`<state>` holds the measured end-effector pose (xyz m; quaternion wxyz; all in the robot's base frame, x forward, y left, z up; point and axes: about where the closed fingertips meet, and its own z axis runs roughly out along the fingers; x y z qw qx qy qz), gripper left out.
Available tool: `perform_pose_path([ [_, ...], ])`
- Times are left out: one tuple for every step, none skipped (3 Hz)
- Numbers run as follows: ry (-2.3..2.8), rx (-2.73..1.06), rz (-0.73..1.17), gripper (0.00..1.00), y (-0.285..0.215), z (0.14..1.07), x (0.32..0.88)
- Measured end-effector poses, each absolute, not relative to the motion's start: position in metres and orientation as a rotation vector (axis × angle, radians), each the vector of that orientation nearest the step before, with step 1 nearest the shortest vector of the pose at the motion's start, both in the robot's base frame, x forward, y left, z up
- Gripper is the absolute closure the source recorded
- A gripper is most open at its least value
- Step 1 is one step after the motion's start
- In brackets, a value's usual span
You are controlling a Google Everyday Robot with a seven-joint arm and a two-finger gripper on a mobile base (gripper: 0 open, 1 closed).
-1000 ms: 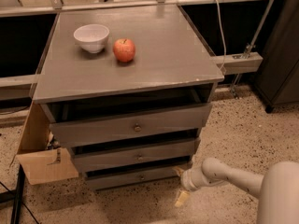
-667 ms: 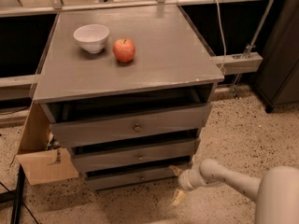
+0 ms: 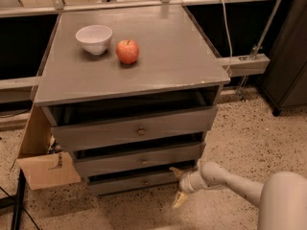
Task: Open bottom drawer
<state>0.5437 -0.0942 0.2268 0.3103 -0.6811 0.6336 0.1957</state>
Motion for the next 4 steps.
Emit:
perform_pose_path([
  [1.654, -1.816, 0.499, 0.00, -0.086, 0.220, 0.557],
  [1.659, -1.825, 0.489, 0.00, -0.084, 0.213, 0.566],
  [1.702, -1.831, 0.479, 0.00, -0.086, 0.195, 0.577],
  [1.737, -1.832, 0.469, 0.00, -0.090, 0.181, 0.584],
])
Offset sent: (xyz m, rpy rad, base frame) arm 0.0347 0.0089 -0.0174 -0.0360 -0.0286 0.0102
